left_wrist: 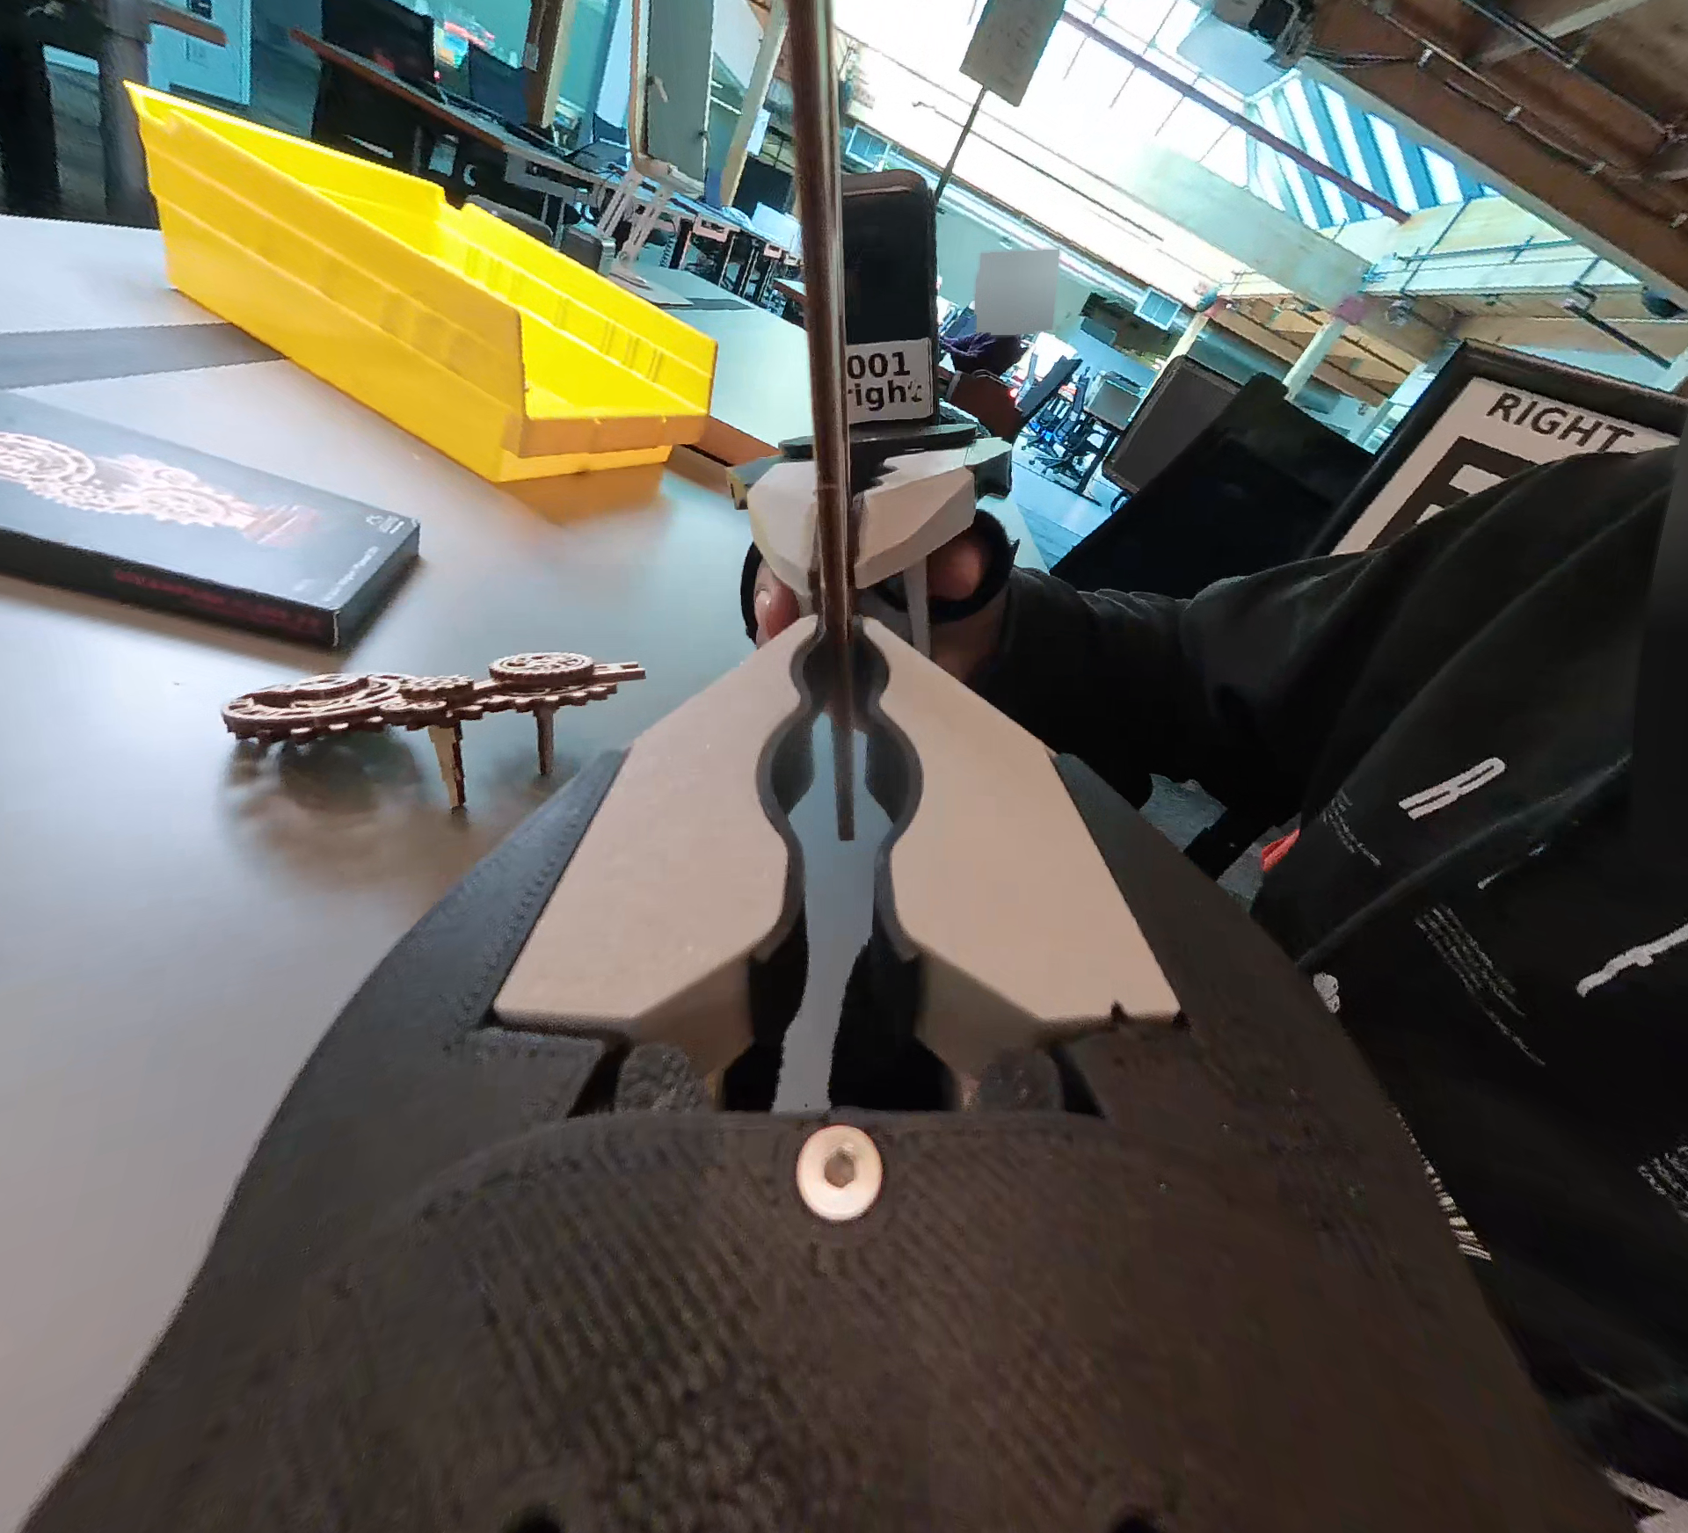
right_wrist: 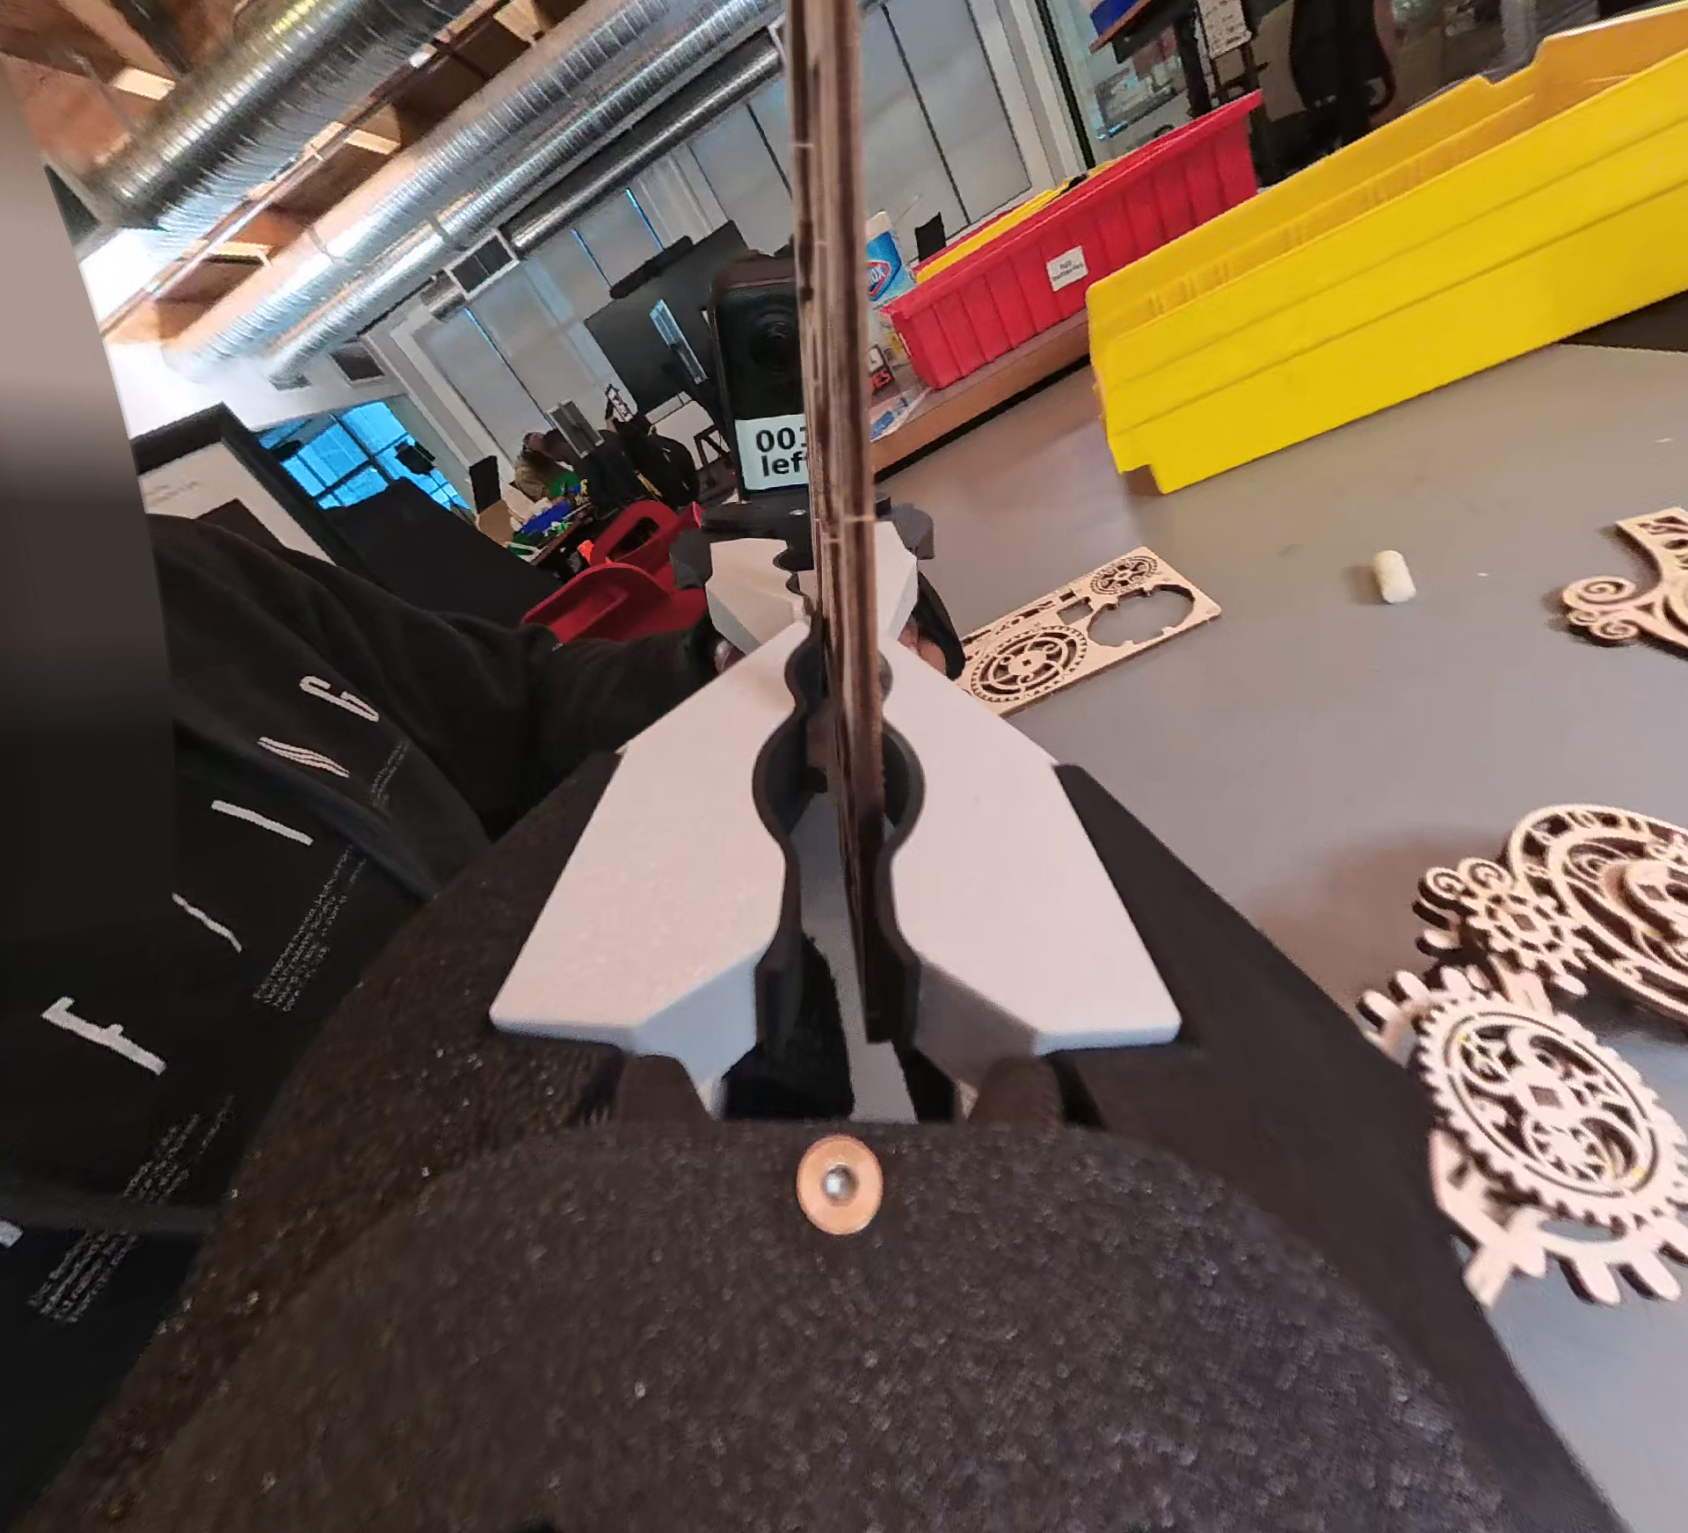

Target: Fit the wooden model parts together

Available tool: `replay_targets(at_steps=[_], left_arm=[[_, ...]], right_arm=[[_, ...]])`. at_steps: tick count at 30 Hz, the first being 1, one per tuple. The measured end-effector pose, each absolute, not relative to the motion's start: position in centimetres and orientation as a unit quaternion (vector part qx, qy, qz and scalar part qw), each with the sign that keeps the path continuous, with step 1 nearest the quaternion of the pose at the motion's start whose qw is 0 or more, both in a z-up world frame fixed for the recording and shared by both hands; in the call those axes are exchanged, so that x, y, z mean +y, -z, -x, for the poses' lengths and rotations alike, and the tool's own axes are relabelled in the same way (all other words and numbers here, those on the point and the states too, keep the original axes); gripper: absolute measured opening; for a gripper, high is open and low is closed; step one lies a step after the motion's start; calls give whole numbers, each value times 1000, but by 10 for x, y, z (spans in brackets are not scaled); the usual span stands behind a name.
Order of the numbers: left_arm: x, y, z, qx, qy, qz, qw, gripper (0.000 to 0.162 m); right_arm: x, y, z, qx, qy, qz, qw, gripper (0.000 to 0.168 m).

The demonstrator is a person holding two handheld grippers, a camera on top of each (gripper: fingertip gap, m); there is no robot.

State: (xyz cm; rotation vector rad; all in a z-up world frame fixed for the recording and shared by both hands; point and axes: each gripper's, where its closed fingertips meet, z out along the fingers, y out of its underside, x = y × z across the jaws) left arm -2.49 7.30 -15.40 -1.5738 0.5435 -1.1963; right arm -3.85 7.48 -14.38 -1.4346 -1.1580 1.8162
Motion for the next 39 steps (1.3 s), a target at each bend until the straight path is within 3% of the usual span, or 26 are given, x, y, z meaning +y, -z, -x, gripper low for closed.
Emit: replay_targets(at_steps=[21, 26, 39], left_arm=[[75, 164, 30, 203, 520, 668, 493, 2], [80, 170, 32, 189, 511, 686, 483, 1], [80, 173, 31, 174, 506, 695, 480, 2]], right_arm=[[75, 163, 40, -419, -686, 557, 209, 2], [84, 171, 43, -420, -660, 579, 229, 8], [85, 171, 41, -420, -664, 576, 225, 5]])
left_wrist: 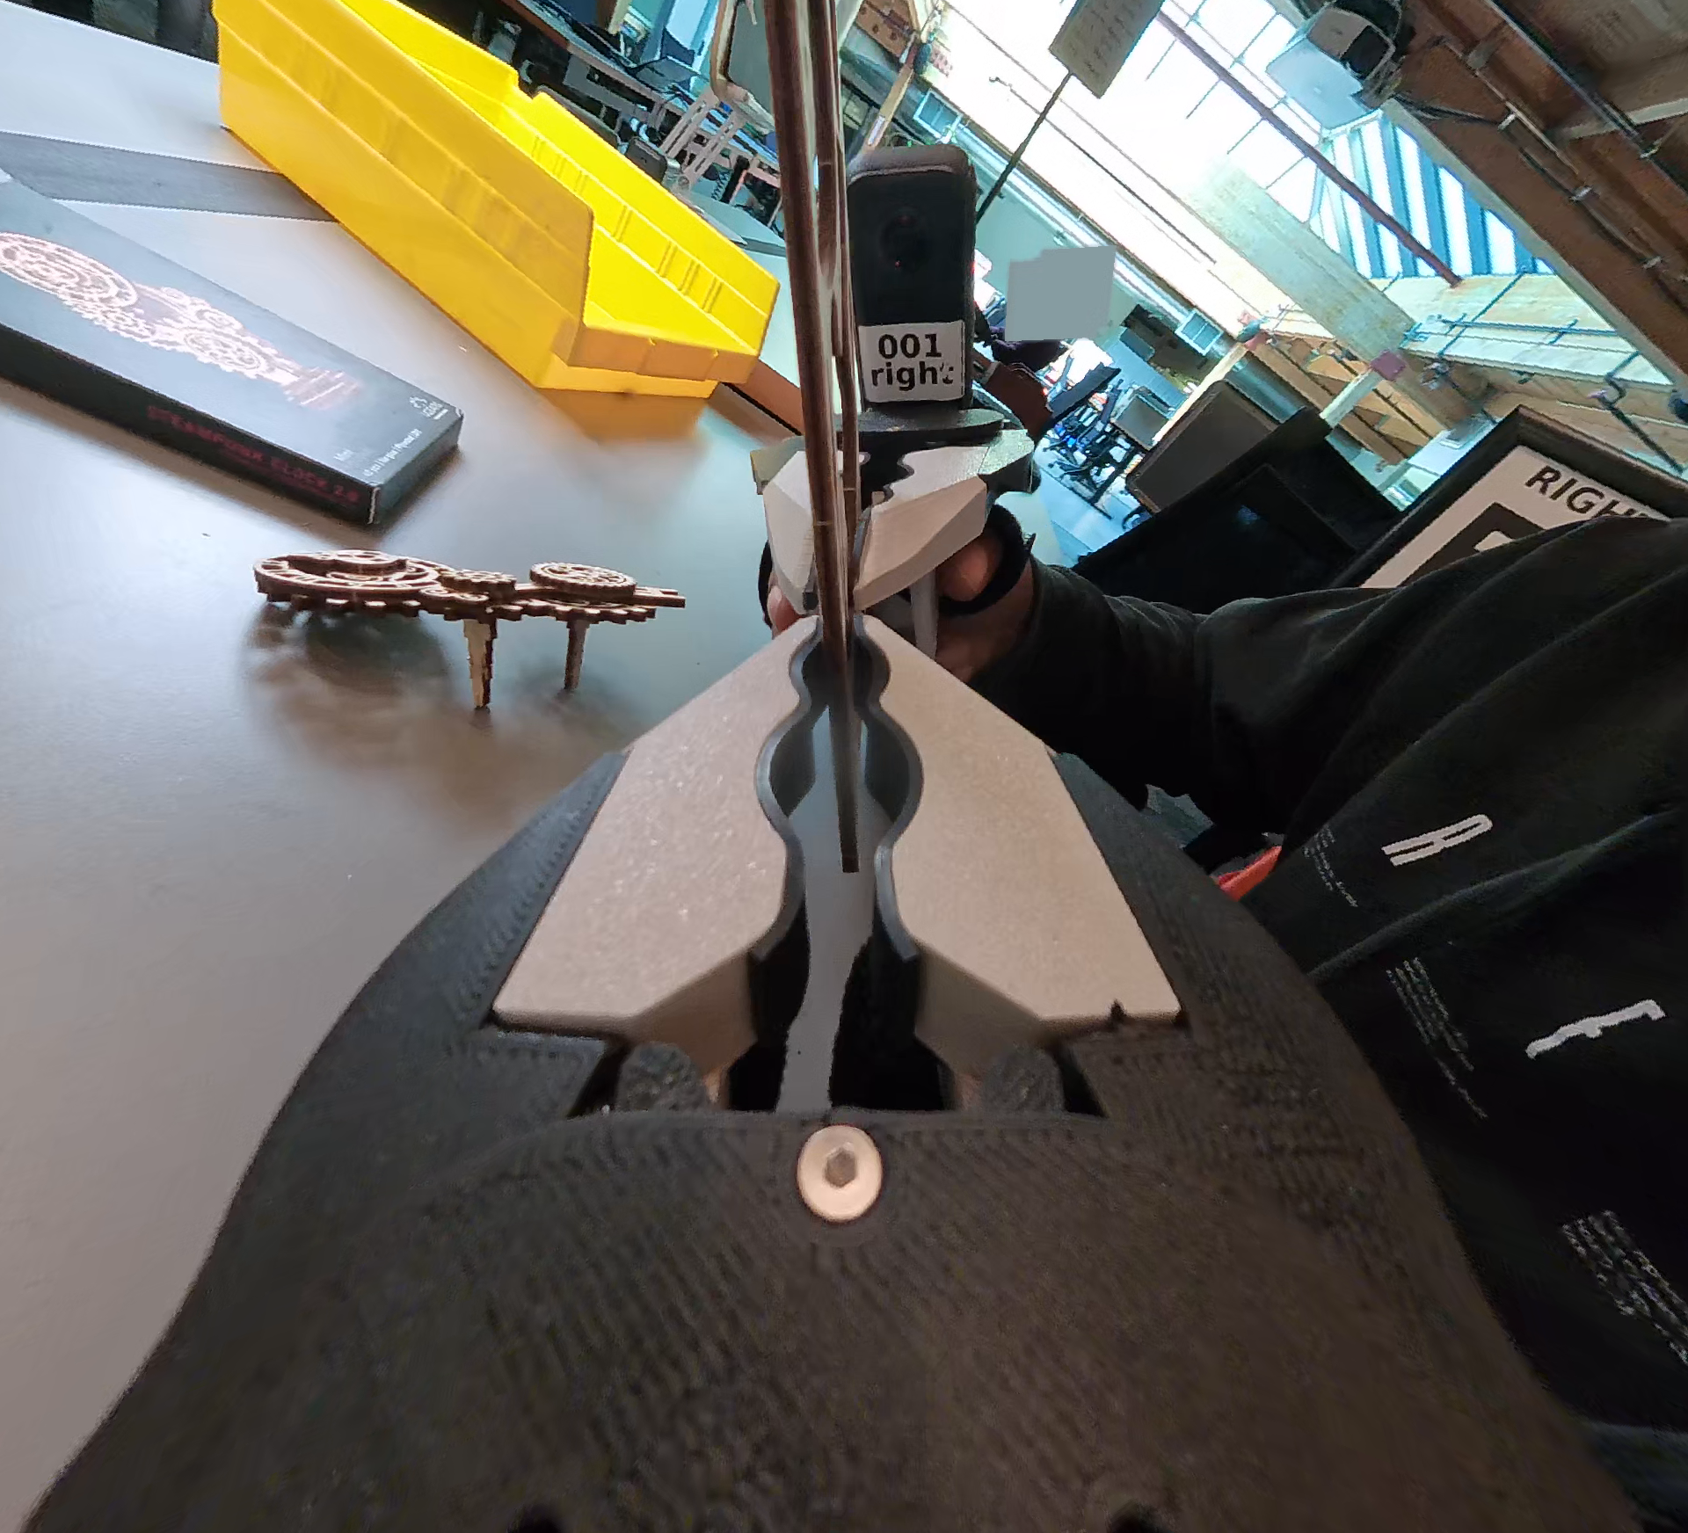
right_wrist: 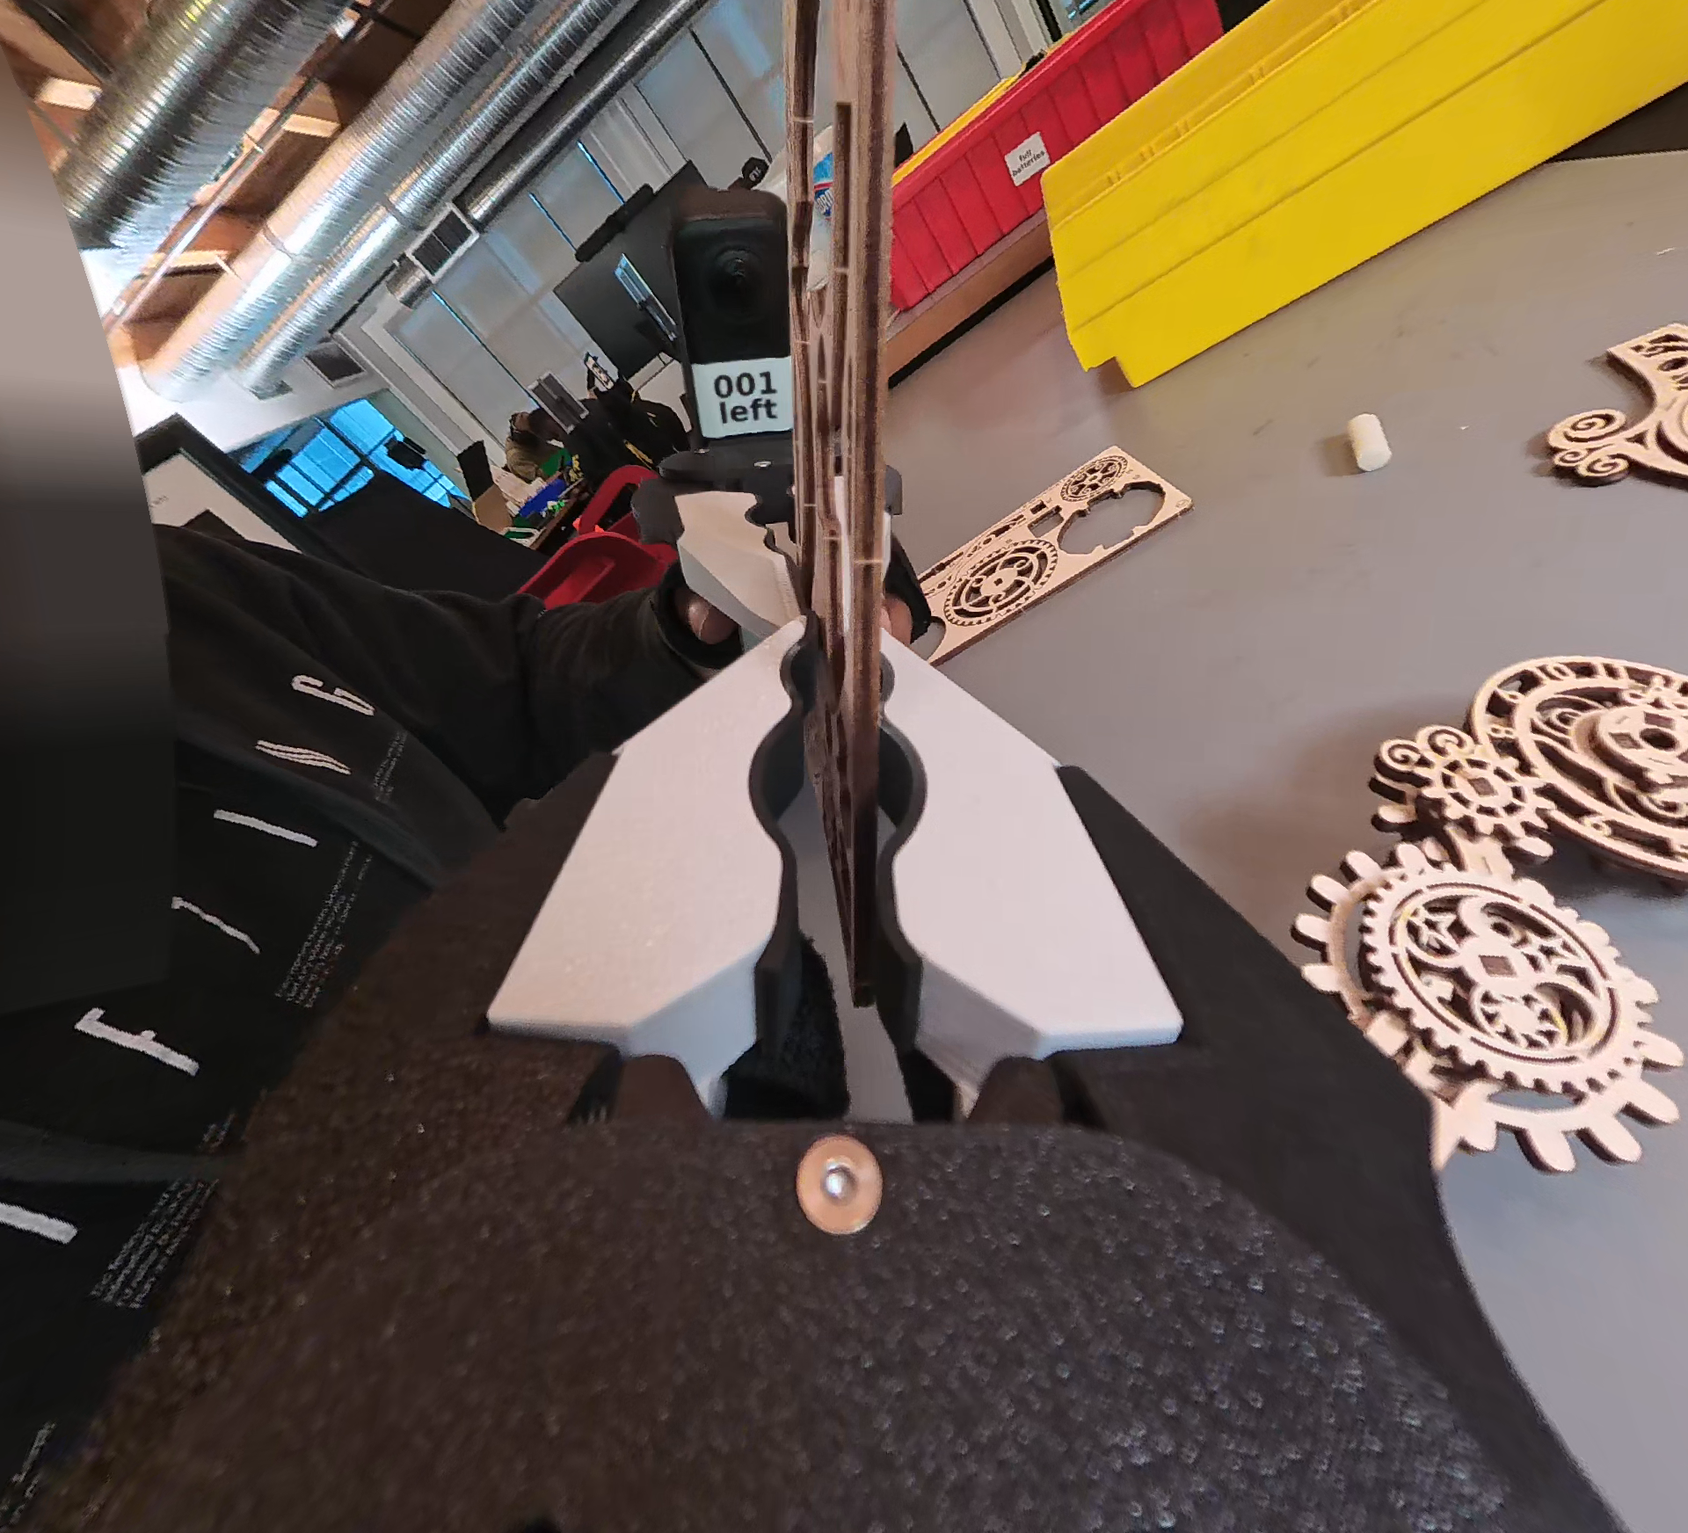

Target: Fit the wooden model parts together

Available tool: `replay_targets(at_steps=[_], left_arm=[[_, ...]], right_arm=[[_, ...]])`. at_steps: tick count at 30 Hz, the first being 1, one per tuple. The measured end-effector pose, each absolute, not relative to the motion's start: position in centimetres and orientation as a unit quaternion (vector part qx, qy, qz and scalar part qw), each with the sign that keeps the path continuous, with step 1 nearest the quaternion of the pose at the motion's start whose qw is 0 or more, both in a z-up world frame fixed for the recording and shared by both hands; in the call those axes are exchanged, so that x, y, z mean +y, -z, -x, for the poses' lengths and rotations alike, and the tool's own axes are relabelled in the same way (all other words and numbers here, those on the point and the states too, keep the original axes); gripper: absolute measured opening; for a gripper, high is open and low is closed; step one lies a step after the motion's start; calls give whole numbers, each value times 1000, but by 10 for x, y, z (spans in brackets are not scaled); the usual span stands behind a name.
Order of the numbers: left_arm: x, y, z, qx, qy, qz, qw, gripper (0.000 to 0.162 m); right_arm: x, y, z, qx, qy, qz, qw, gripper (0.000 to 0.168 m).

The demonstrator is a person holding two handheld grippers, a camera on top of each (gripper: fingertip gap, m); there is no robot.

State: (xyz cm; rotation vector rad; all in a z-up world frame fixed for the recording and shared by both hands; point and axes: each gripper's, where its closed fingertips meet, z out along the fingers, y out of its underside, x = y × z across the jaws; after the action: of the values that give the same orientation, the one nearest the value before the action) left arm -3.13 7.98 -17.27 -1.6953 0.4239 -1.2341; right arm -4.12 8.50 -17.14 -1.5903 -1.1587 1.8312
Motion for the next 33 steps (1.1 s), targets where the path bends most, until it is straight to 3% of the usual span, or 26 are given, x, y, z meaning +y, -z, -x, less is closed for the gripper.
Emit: replay_targets(at_steps=[13, 20, 33], left_arm=[[81, 178, 31, 193, 446, 709, 511, 2], [79, 172, 29, 186, 479, 696, 502, 2], [75, 174, 24, 195, 482, 693, 500, 2]], right_arm=[[86, 176, 40, -438, -631, 589, 250, 2], [87, 171, 40, -428, -642, 583, 255, 11], [81, 172, 35, -449, -634, 580, 245, 5]])
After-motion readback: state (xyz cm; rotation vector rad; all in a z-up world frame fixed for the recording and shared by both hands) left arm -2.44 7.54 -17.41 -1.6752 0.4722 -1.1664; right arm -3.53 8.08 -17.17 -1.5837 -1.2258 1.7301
